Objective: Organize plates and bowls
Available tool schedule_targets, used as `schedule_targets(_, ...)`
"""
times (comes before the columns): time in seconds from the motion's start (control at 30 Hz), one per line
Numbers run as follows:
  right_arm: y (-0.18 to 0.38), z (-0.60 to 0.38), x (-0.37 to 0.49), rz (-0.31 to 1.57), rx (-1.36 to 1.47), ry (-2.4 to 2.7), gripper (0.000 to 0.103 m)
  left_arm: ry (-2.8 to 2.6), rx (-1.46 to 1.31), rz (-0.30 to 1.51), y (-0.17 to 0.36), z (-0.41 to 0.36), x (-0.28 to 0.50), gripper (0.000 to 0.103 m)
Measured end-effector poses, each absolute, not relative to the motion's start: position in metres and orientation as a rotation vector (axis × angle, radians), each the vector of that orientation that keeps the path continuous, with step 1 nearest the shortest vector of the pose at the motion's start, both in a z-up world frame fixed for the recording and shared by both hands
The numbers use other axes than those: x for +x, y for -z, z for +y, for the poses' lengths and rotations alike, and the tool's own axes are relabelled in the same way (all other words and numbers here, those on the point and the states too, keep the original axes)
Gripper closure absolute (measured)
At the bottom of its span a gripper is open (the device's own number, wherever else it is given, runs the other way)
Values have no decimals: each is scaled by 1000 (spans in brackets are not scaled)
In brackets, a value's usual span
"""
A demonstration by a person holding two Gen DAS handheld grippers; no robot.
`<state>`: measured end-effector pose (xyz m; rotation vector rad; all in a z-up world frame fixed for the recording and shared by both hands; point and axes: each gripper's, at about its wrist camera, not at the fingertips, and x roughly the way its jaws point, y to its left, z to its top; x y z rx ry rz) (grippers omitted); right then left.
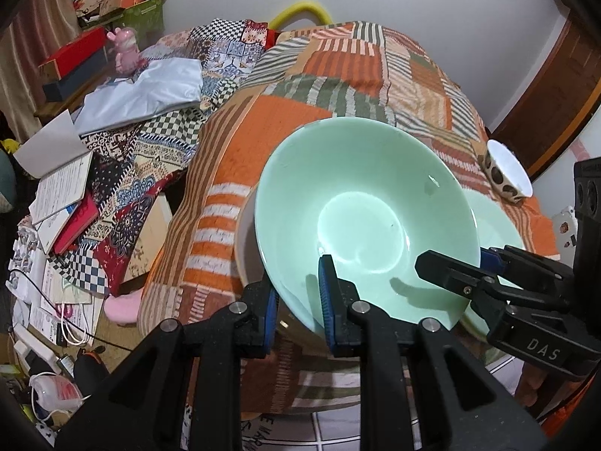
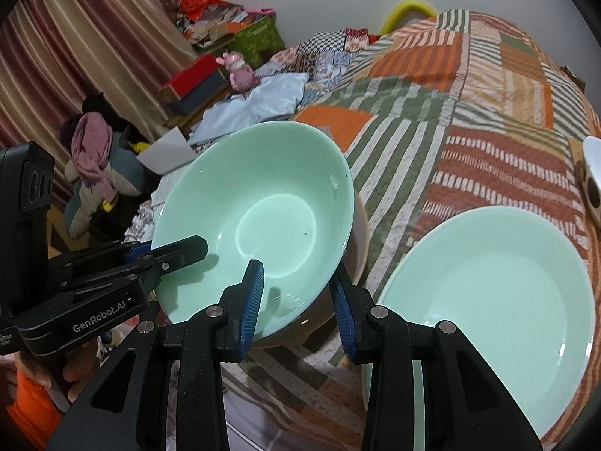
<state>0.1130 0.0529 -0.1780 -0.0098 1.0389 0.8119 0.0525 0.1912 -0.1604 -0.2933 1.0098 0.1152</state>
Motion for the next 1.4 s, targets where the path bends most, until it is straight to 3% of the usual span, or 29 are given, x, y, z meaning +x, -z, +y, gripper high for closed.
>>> schedule_targets(1.03,165,34,113,977,-39,-818,69,-157,-240,1066,174,189,63,83)
schedule_targets(1.2,161,21,116,966,-12,-817,69,-159,-198,1094,164,183,64,76)
schedule_targets(1.27,158,16,118,957,3,-818,69,-167,-171,1090,156,180,63,63)
schedule_targets(1.4,150,2,122,932,32,-814,69,-182,-161,1042,136,177,59,57)
